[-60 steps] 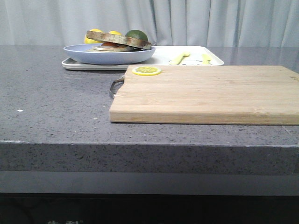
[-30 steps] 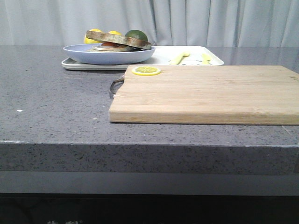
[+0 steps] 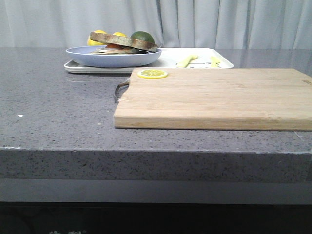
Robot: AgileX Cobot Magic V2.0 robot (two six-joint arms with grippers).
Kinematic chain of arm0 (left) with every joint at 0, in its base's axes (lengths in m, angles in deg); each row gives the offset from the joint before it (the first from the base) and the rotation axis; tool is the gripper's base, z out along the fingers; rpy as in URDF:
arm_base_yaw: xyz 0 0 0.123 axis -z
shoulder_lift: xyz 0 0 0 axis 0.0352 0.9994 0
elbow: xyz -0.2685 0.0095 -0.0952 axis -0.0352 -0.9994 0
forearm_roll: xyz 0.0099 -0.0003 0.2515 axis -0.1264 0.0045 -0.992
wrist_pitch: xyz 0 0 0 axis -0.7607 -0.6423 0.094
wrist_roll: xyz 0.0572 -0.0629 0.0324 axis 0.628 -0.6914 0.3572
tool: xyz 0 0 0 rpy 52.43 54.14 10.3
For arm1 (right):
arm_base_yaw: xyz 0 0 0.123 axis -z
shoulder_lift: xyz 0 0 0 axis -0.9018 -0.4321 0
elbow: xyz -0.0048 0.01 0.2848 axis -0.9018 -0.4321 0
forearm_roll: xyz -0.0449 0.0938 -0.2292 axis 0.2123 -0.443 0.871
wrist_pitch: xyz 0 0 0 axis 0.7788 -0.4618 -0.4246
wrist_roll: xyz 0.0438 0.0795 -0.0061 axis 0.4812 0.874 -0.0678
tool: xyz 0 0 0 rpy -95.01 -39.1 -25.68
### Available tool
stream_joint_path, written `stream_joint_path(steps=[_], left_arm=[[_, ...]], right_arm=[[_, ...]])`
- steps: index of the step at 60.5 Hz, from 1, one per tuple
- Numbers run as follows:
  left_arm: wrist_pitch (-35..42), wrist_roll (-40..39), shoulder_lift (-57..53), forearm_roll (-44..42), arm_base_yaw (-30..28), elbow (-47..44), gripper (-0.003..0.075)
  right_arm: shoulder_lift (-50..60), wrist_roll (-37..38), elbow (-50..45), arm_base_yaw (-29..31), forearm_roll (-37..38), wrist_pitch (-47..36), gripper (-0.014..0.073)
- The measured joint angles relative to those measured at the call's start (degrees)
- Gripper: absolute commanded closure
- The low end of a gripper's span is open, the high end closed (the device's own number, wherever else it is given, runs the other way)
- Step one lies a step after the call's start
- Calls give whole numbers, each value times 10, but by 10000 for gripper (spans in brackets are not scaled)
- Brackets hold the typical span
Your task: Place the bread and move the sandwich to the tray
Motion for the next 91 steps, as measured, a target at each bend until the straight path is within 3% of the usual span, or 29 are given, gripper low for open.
stream_joint_path(steps=[25,31,54,73,91], left_arm=[[2,0,-13,1,0,-8,738],[5,0,-43,1,-22,-30,738],[138,0,-265,-22,-156,-255,738],[255,0,-320,21,-170,-403,738],[278,0,-320,52,-171,-406,738]], right_arm=[[0,0,0,0,0,0,662],[0,0,0,0,0,0,662],[0,0,0,0,0,0,662],[0,0,0,0,0,0,662],[0,0,0,0,0,0,662]])
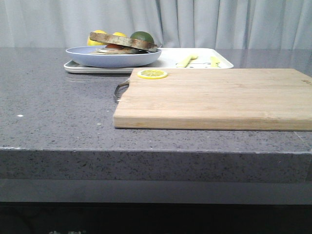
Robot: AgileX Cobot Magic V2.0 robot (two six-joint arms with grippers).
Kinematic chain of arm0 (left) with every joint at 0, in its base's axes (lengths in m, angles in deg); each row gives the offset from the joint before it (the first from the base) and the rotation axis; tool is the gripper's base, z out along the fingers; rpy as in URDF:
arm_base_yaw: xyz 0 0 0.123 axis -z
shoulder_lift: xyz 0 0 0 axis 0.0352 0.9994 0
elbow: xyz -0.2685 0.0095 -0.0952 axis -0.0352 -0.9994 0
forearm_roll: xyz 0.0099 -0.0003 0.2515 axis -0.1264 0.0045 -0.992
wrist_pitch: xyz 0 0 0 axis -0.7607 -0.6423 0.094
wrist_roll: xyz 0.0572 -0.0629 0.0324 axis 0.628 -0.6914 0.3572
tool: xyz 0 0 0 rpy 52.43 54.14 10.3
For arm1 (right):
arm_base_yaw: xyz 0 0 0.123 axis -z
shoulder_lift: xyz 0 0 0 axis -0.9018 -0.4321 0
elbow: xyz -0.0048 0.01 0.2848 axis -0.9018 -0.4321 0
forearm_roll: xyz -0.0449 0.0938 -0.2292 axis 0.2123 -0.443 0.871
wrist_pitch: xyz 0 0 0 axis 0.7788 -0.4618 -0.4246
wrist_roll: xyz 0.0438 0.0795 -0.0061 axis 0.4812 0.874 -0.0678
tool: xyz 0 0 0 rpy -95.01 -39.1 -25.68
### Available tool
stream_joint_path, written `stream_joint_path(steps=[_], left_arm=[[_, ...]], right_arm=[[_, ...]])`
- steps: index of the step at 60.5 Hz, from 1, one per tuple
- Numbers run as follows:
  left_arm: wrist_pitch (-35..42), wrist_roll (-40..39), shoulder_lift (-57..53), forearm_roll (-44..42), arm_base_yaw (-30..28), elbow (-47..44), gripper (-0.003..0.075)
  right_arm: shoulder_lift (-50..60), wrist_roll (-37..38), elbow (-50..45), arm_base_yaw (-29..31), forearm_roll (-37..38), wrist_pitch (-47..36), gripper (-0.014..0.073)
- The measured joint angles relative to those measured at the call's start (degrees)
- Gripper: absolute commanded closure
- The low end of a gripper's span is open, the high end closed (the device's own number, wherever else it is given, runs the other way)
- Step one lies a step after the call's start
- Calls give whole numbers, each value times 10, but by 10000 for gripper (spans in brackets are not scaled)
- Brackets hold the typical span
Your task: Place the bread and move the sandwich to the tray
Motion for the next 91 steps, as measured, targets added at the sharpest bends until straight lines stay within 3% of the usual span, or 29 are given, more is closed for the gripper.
stream_joint_path(steps=[17,26,34,85,91], left_arm=[[6,-6,0,-6,0,0,738],[7,-115,0,-104,0,0,738],[7,-152,0,-132,0,0,738],[24,-160,0,-139,0,0,738],[24,-160,0,-139,0,0,738]], right_arm=[[0,0,0,0,0,1,662],[0,0,0,0,0,1,662],[0,0,0,0,0,1,662],[3,0,-1,0,0,-1,662],[27,0,-24,26,12,-34,662]])
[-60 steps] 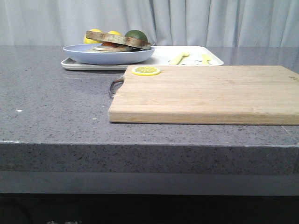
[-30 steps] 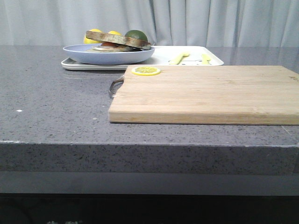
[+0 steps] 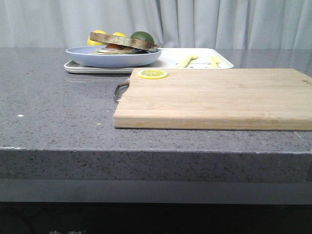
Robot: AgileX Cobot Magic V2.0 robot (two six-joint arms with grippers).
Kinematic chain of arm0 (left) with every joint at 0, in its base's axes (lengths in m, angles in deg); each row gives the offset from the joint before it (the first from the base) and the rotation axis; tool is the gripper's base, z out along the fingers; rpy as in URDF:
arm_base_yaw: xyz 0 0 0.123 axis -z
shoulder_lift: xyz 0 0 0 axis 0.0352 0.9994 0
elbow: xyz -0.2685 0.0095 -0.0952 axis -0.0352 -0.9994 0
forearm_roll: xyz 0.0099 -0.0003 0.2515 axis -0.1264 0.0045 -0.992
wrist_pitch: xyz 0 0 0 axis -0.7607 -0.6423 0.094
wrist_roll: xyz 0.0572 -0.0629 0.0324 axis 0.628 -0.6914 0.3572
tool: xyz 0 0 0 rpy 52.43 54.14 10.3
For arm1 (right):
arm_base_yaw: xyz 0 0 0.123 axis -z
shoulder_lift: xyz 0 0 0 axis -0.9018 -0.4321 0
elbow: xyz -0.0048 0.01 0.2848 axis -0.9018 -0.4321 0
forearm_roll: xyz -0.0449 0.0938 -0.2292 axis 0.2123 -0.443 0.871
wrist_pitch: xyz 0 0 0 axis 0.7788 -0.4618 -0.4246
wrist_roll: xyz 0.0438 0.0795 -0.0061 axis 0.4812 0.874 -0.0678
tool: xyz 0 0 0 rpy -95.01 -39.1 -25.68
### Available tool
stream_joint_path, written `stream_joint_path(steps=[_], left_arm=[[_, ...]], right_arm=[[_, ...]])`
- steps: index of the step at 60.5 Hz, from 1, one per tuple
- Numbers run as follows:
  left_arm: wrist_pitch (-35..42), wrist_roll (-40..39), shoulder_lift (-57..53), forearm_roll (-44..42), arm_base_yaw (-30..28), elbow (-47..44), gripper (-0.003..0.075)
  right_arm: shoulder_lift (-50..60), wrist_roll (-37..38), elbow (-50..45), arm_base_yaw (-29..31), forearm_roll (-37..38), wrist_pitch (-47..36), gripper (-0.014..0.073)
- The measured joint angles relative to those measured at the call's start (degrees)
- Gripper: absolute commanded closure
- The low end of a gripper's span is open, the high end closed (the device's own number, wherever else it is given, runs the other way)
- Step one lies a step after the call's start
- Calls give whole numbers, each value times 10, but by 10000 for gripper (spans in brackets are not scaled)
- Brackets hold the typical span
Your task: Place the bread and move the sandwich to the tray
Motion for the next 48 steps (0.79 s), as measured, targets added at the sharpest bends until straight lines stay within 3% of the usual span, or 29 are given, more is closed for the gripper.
stream_joint_path(steps=[10,24,36,48], left_arm=[[0,-1,0,0,0,0,738],[0,-1,0,0,0,0,738],[0,-1,0,0,0,0,738],[0,-1,0,0,0,0,738]], right_arm=[[87,0,-95,100,11,-113,662],[271,0,-326,208,14,-316,662],[376,0,-450,244,11,-360,662],[419,0,-519,252,-45,-369,662]])
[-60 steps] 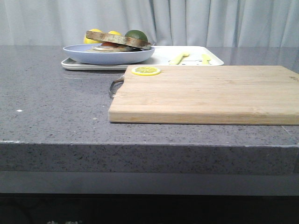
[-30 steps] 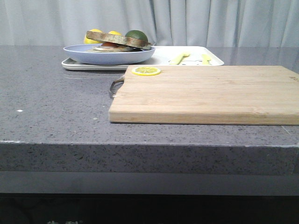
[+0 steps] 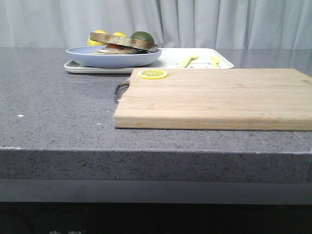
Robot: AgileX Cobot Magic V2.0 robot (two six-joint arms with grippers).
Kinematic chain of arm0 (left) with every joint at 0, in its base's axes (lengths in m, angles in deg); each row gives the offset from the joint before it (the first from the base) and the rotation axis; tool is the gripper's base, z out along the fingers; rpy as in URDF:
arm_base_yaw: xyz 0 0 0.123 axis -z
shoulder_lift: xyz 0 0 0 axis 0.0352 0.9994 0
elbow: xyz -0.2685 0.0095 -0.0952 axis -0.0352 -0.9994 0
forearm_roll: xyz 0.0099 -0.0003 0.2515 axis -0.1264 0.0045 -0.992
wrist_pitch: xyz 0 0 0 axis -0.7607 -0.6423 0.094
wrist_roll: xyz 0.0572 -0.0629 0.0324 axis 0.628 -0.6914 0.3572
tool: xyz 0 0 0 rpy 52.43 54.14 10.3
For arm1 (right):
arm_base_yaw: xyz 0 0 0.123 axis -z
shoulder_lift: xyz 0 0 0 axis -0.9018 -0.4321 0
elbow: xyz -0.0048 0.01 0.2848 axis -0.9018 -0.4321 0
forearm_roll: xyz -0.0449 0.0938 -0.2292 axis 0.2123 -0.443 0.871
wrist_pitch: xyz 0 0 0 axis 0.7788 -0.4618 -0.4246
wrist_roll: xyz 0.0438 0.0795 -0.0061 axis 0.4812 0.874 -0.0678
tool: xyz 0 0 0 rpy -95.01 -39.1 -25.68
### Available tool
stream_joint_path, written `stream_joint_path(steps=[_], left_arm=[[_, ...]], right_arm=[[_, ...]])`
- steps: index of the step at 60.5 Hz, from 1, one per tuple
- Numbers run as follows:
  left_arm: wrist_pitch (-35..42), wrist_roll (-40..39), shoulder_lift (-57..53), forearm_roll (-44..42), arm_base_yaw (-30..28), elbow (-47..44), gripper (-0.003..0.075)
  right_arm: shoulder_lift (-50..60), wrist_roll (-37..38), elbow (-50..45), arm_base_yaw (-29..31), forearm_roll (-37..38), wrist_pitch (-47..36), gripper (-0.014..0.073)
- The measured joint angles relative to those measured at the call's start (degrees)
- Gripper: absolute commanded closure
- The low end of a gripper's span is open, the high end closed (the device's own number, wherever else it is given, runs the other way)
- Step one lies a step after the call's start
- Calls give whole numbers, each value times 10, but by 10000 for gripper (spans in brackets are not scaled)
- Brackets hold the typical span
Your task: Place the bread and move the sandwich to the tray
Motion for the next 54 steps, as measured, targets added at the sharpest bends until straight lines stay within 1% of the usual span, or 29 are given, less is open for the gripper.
stream_joint_path(steps=[5,42,48,54], left_arm=[[0,0,0,0,0,0,738],[1,-1,0,0,0,0,738],[1,-1,0,0,0,0,738],[1,-1,0,0,0,0,738]], right_arm=[[0,0,-12,1,-11,-6,662],[0,2,-13,1,-9,-33,662],[0,51,-13,1,31,-53,662],[0,140,-13,1,99,-72,662]])
